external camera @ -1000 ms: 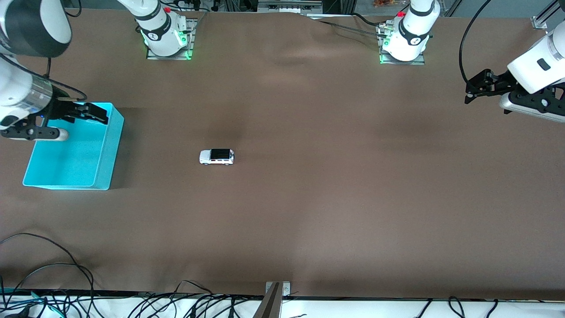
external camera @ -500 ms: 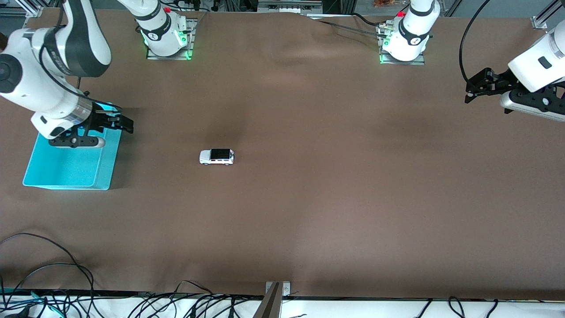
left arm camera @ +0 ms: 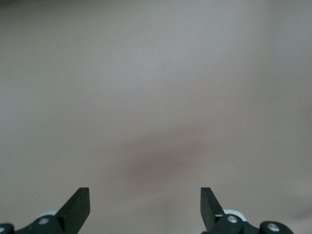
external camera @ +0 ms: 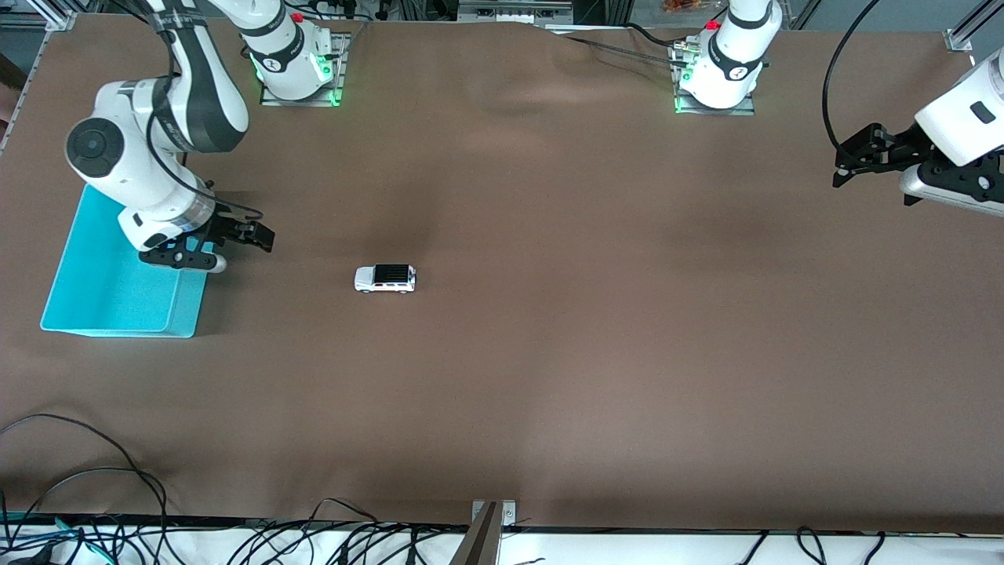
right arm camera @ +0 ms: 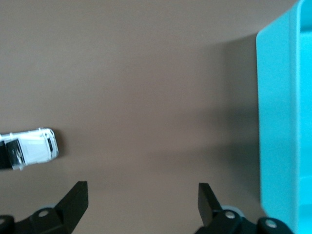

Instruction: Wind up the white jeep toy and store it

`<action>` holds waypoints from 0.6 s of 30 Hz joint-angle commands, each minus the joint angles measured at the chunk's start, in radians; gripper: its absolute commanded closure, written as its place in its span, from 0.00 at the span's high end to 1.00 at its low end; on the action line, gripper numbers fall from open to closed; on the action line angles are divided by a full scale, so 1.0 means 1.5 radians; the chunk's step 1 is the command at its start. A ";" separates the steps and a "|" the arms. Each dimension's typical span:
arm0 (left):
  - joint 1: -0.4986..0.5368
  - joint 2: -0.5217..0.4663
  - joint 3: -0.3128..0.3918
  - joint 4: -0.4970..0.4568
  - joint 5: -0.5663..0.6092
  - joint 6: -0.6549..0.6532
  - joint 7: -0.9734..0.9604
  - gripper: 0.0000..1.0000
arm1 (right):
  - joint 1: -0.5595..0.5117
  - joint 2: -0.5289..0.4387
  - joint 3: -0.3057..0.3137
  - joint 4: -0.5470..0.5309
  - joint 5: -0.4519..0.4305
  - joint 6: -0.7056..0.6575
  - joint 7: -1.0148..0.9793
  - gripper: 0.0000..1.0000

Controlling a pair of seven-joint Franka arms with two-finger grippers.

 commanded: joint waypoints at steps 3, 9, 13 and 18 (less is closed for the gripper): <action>0.004 0.021 -0.002 0.038 -0.008 -0.014 -0.005 1.00 | 0.001 0.009 0.030 -0.007 0.003 0.026 0.231 1.00; 0.003 0.050 -0.002 0.061 -0.008 -0.013 0.000 1.00 | 0.001 0.015 0.047 -0.007 0.012 0.050 0.425 1.00; 0.003 0.062 -0.002 0.087 -0.006 -0.014 0.002 1.00 | 0.001 0.016 0.052 -0.007 0.021 0.063 0.555 1.00; 0.003 0.063 -0.002 0.087 -0.006 -0.013 0.002 1.00 | 0.005 0.028 0.062 -0.008 0.021 0.091 0.697 1.00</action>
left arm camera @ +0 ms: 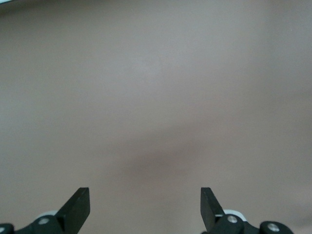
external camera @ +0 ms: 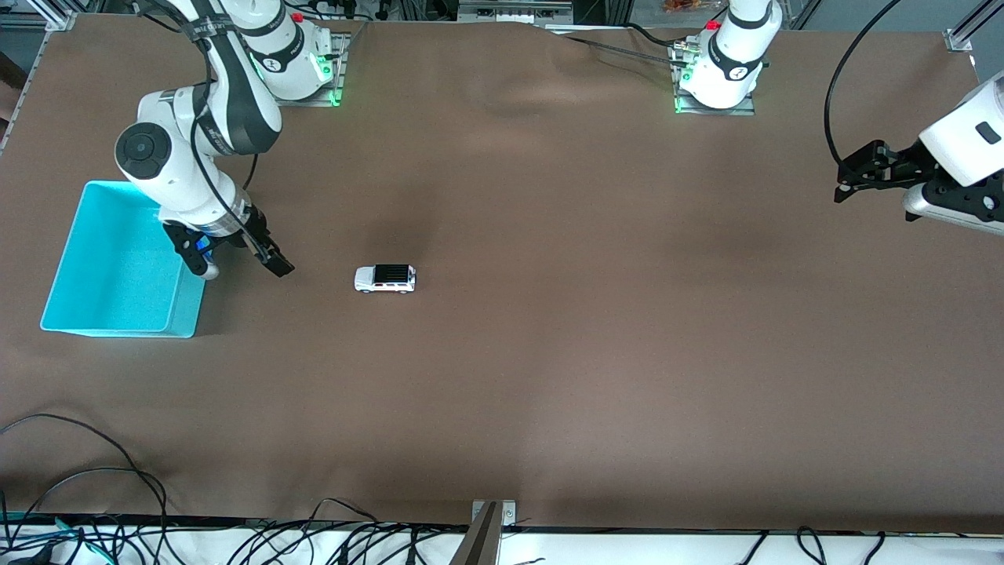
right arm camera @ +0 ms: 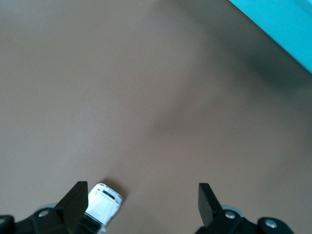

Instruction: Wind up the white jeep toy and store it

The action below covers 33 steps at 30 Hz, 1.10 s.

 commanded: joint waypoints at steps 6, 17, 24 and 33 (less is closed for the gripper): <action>0.004 0.019 -0.002 0.034 -0.006 -0.014 0.003 1.00 | 0.026 0.025 0.030 -0.007 0.012 0.069 0.262 1.00; 0.003 0.021 -0.003 0.034 -0.006 -0.014 0.003 1.00 | 0.095 0.063 0.035 -0.005 0.018 0.119 0.377 1.00; 0.003 0.026 -0.002 0.035 -0.007 -0.011 0.002 1.00 | 0.128 0.130 0.057 0.020 0.027 0.197 0.426 1.00; 0.003 0.045 -0.002 0.062 -0.006 0.015 0.003 1.00 | 0.145 0.195 0.057 0.086 0.027 0.193 0.443 1.00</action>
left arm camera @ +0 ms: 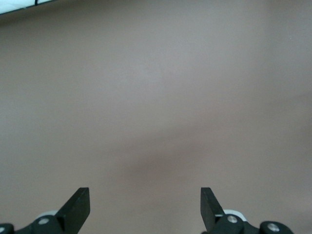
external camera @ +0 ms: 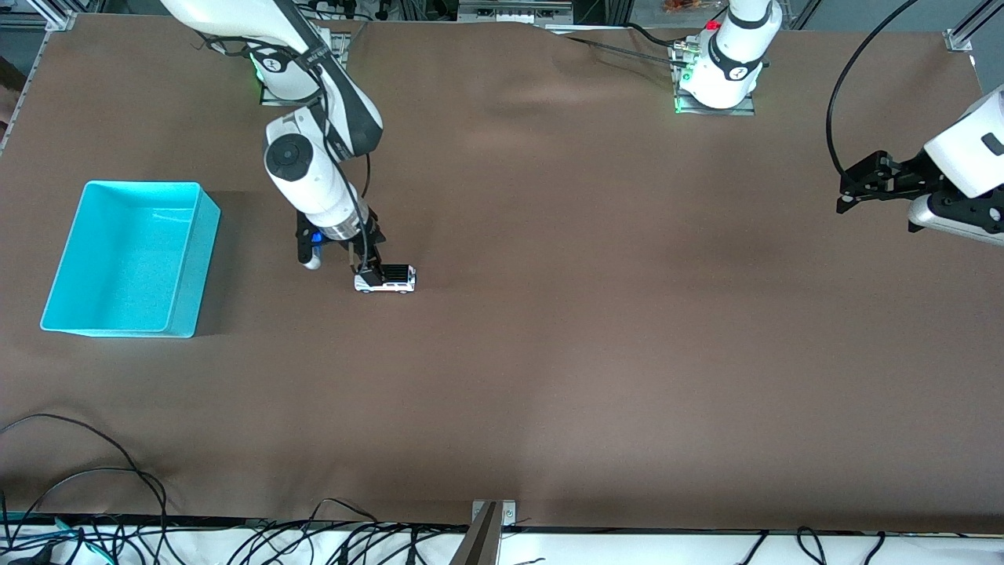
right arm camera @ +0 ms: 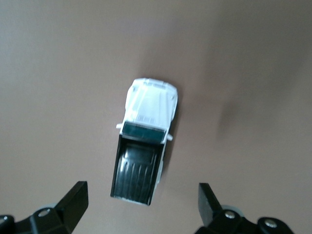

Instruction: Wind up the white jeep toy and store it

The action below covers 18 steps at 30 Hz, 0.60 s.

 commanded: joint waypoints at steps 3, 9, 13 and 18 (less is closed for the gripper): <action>0.011 0.026 -0.002 0.035 -0.007 0.009 0.003 1.00 | 0.001 0.054 -0.001 0.066 0.006 -0.004 0.023 1.00; 0.015 0.025 -0.003 0.035 -0.008 0.009 0.004 1.00 | 0.000 0.075 -0.003 0.082 0.004 -0.004 0.022 1.00; 0.013 0.024 -0.006 0.035 -0.006 0.009 0.004 1.00 | 0.001 0.089 -0.010 0.083 0.003 -0.004 0.023 1.00; 0.016 0.024 -0.005 0.035 -0.007 0.009 0.004 1.00 | 0.003 0.094 -0.012 0.082 0.001 -0.018 0.023 1.00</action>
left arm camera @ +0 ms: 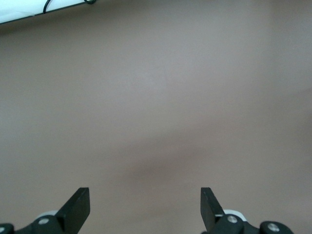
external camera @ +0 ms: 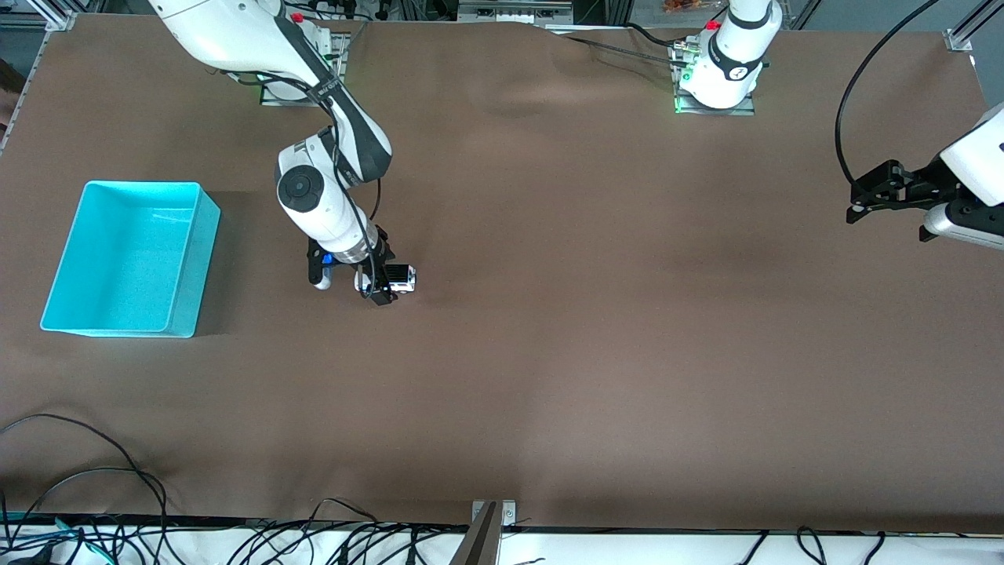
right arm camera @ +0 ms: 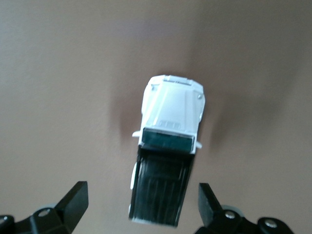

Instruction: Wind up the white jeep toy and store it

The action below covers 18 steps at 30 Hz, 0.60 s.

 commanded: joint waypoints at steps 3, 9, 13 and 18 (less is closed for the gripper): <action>0.005 0.010 -0.003 0.022 -0.007 -0.004 0.004 1.00 | 0.003 0.015 -0.003 0.015 0.000 -0.022 0.011 1.00; 0.004 0.009 -0.004 0.022 -0.006 -0.004 0.004 1.00 | 0.003 0.030 -0.003 0.016 -0.010 -0.022 0.010 1.00; 0.005 0.009 -0.004 0.022 -0.006 -0.004 0.004 1.00 | 0.003 0.044 -0.004 0.015 -0.029 -0.022 0.010 1.00; 0.005 0.009 -0.004 0.022 -0.005 -0.004 0.004 1.00 | 0.003 0.049 -0.007 0.014 -0.033 -0.023 0.010 0.78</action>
